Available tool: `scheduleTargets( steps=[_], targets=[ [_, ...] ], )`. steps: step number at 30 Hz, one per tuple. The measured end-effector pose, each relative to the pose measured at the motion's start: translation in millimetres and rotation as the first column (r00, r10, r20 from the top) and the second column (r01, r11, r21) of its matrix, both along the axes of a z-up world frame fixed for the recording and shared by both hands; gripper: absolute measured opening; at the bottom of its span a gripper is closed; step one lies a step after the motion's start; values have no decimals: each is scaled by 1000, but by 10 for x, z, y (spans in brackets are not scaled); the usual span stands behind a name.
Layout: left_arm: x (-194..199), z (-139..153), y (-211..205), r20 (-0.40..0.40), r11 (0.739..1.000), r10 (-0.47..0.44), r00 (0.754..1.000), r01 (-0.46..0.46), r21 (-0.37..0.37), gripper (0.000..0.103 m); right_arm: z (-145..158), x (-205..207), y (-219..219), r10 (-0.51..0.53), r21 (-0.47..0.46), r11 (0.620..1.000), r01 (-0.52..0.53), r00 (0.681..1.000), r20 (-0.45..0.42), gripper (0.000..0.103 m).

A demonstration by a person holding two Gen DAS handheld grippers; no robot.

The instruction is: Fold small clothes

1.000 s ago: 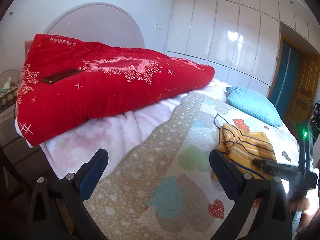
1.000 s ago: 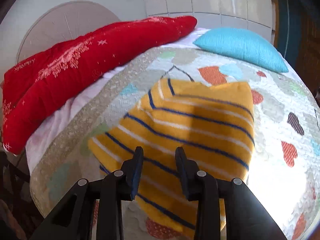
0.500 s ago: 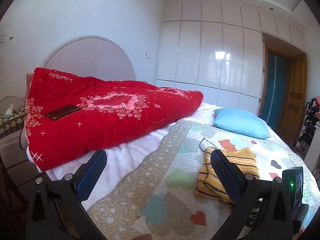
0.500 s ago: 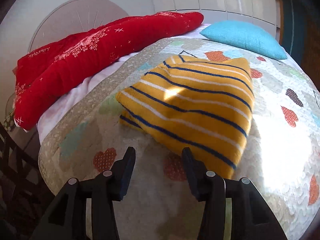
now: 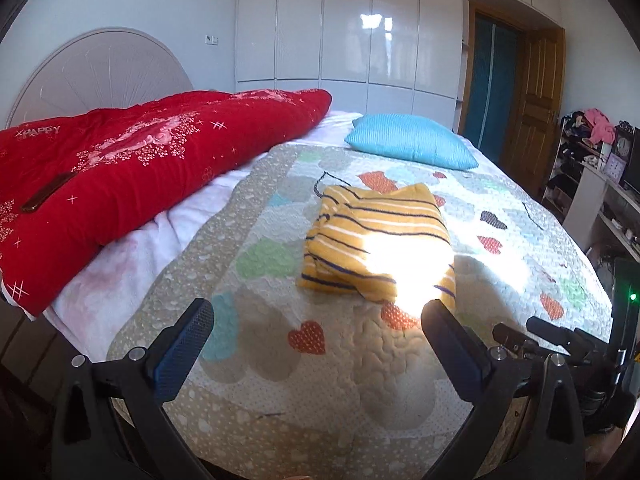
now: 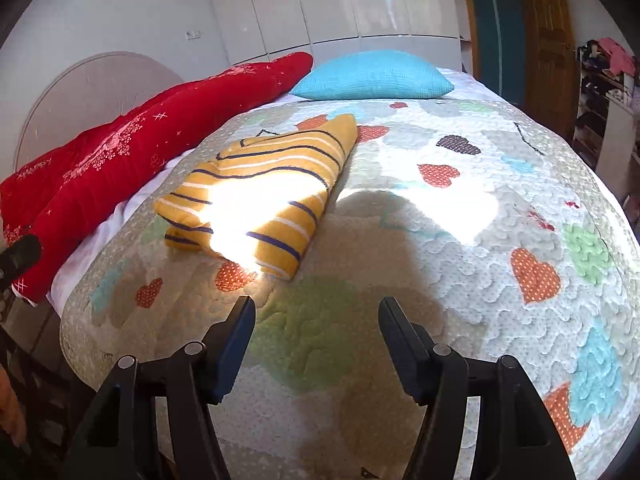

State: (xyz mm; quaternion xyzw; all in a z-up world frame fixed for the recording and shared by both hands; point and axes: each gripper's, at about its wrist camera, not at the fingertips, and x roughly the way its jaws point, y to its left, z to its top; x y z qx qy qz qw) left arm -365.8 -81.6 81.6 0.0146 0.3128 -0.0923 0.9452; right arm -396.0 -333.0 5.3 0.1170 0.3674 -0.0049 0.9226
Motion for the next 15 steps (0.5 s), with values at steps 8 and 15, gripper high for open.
scheduleTargets(
  steps=[8,15],
  targets=[
    [5,-177,-176,-89,999,-37,995,37,-3,103,-85,-70,-51,-31,-5,999,31,999,-15,74],
    [-13,-294,-232,-63,991,29,998,-20,129,103,-157,-76,56,-30,-38,999,29,999,-39,75]
  ],
)
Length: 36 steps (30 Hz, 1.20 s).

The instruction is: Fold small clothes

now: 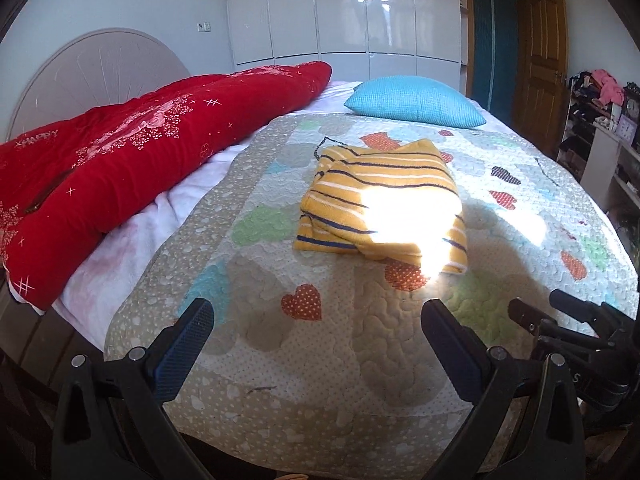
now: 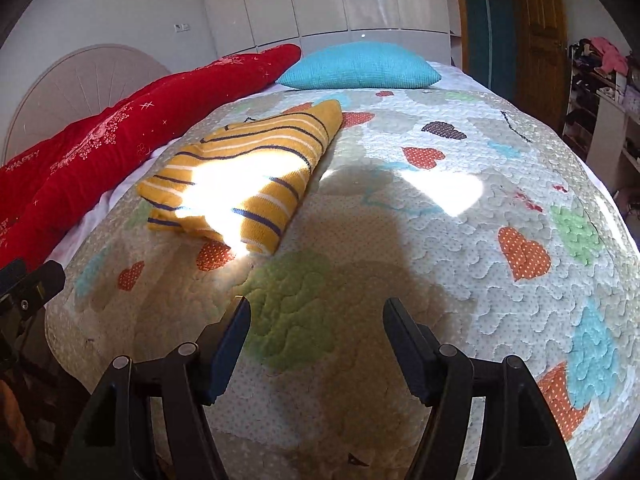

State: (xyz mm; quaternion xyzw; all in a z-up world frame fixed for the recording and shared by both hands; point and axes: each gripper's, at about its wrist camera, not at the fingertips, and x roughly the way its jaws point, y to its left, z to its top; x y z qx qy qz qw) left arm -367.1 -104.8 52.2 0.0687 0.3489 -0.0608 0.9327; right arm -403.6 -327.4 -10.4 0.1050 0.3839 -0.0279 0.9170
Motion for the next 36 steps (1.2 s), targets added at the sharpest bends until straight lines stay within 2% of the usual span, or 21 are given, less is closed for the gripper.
scheduleTargets(
  steps=[8,21,36],
  targets=[
    [63,-252,-19,-82,997,18,996,-11,81,103,-63,20,109,15,-48,999,-16,1000,-20,76],
    [72,-338,-43,-126,997,20,992,-10,80,103,-81,16,89,1,-49,999,-3,1000,-27,79],
    [92,-397,-52,-179,1000,-6,984,12,29,103,-113,20,107,-3,-57,998,1,999,-37,81]
  ],
)
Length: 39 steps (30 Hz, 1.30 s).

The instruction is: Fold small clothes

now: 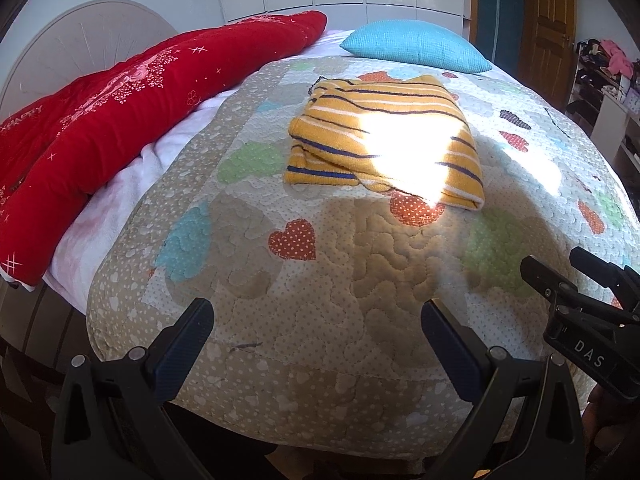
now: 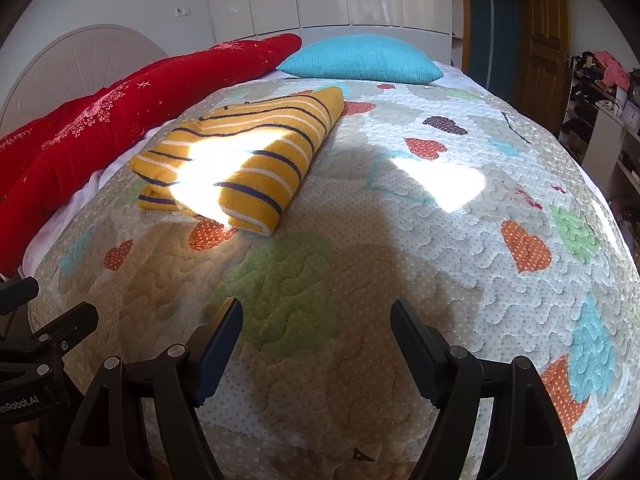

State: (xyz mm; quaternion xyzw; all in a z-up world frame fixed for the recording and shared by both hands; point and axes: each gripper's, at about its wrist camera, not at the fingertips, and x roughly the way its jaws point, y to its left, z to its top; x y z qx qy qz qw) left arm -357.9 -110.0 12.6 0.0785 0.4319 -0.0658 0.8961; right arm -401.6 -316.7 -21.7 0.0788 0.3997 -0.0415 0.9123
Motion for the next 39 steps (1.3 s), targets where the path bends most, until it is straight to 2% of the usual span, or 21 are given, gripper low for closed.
scheduleTargets(
  steps=[9,39],
  targets=[
    [-9,-11,-22,-33,998,-29,999,27,-54,103,-11,4,-24,-9,-2,1000,9,1000,-5,82],
    [-5,-130,-40,-108,994,-51,993,40,-103,103,-83,-8,-31,-27,-5,1000,27,999,-31,85]
  ],
)
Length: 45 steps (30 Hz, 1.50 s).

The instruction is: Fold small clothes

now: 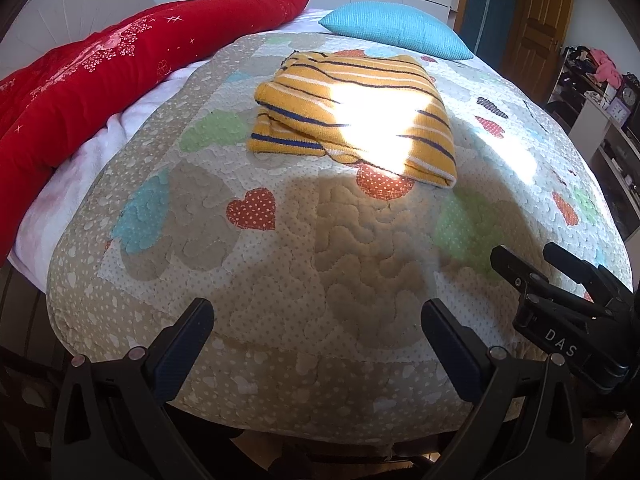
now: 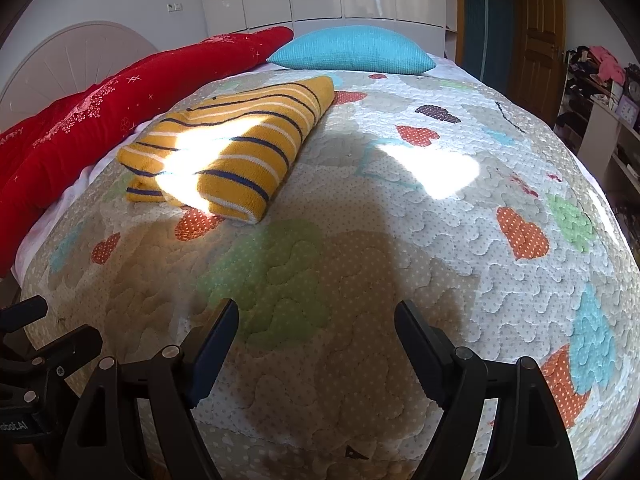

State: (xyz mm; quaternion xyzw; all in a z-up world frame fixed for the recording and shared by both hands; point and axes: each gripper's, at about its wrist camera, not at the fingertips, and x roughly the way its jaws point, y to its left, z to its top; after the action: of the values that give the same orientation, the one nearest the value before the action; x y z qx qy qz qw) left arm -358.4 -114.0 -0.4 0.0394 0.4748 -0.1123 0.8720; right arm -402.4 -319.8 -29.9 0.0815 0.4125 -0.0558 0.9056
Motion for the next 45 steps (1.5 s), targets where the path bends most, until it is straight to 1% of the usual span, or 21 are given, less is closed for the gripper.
scheduleTargets(
  steps=[13,45],
  targets=[
    [-4,-40,8,-17,1000,0,1000,0,-8,103,-14,1,4,0,-1,1000,0,1000,-3,86],
    [-4,-100,5,-28,1000,-1,1000,0,-14,103,-46,-17,-15,-11,5,1000,11,1000,-9,87]
  ],
)
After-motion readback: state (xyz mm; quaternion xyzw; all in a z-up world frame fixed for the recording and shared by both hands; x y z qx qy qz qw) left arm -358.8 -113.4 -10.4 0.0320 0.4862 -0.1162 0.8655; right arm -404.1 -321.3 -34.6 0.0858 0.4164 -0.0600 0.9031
